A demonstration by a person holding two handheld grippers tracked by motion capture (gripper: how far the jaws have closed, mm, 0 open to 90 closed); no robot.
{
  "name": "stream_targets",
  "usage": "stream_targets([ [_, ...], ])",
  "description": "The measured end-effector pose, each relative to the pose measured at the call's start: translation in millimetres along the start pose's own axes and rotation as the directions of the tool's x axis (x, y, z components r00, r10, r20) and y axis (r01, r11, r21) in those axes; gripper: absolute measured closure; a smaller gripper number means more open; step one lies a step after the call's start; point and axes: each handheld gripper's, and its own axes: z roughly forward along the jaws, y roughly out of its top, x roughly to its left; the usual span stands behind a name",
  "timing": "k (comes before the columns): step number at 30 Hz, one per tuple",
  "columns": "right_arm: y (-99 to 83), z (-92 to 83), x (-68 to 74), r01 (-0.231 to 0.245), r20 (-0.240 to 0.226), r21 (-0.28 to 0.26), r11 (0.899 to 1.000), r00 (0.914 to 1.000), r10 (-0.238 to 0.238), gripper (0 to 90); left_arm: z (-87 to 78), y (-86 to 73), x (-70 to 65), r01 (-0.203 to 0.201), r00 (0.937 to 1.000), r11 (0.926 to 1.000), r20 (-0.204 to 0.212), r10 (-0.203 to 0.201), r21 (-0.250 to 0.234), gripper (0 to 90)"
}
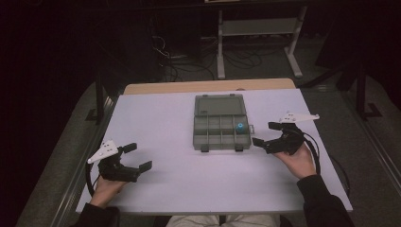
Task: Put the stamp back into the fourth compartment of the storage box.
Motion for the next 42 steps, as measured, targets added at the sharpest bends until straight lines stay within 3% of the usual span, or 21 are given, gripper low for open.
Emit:
stream_targets([
  [15,-15.2,-11.4,5.4,0.017,0.005,-0.011,1.000,0.9998,-0.017,0.0,-0.2,0.1,-0.2,0.002,1.0000,1.0000,0.000,-0.002,-0.005,0.0],
  [34,-40.4,-38.0,3.0,0.025,0.030,-0.075,0.997,0.9993,-0.022,0.0,-0.6,0.2,-0.3,-0.001,1.0000,1.0000,0.000,0.001,-0.007,0.0],
  [42,-46.3,-51.4,8.0,0.033,0.043,-0.129,0.991,0.9987,-0.027,0.0,-1.2,0.8,-0.7,0.001,1.0000,0.9999,0.003,-0.001,-0.013,0.0],
])
